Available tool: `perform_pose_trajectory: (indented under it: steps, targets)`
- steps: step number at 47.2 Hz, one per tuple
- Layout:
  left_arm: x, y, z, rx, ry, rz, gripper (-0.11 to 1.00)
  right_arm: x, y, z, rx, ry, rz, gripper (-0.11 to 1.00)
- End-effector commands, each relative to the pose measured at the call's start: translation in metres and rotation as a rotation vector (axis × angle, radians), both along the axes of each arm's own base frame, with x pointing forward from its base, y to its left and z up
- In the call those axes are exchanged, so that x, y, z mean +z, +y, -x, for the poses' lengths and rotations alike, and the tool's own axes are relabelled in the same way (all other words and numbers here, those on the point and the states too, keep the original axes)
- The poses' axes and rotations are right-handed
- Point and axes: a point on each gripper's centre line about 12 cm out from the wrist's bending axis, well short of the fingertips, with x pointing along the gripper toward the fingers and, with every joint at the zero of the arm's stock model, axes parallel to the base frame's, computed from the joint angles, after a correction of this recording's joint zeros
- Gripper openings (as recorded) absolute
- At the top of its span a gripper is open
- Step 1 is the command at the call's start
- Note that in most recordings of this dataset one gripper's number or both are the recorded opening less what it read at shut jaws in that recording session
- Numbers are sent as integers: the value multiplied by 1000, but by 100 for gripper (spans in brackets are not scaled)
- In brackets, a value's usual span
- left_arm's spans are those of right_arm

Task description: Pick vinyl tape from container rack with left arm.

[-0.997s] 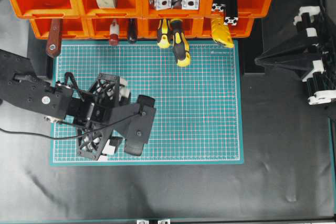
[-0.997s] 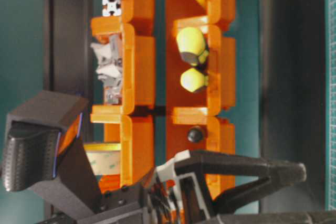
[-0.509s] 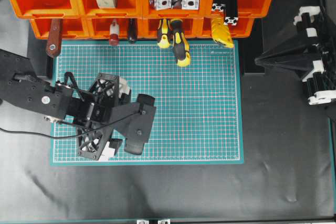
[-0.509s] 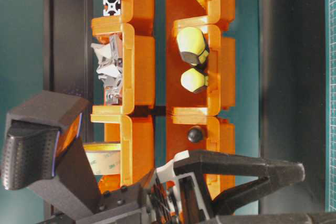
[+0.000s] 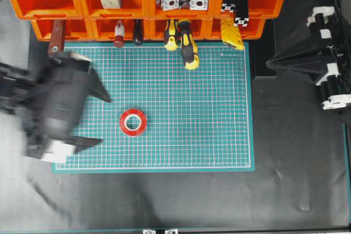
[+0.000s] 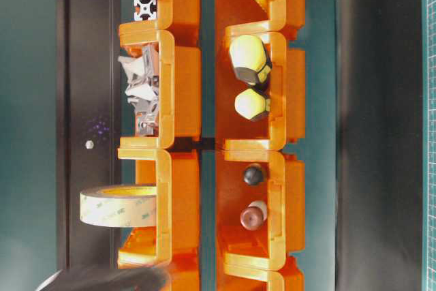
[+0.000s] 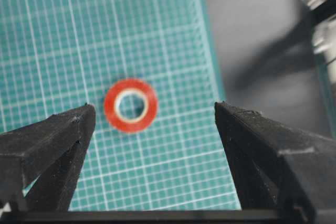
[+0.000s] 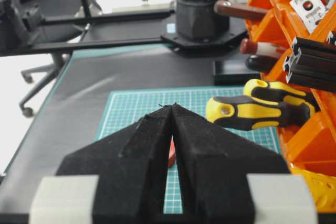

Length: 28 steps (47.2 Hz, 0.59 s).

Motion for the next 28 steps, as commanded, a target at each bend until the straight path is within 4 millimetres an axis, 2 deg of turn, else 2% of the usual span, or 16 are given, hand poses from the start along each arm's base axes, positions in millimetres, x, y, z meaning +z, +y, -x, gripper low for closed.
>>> perform_pose_trajectory:
  steps: [1, 8, 15, 23, 28]
  targets:
    - [23, 4, 19, 0, -101, 34, 88, 9, 1, -2, 2, -36, -7, 1]
    - [33, 12, 46, -4, -199, 64, 88, 11, 1, -2, 2, -46, -8, 1]
    - [42, 27, 75, 24, -318, 99, 86, 11, 1, -2, 2, -46, -9, 1]
    - [47, 38, 119, 28, -526, 172, 85, 11, 1, -2, 2, -46, -9, 1]
    - [45, 40, 138, 8, -647, 217, 85, 11, 1, -2, 2, -47, -9, 1]
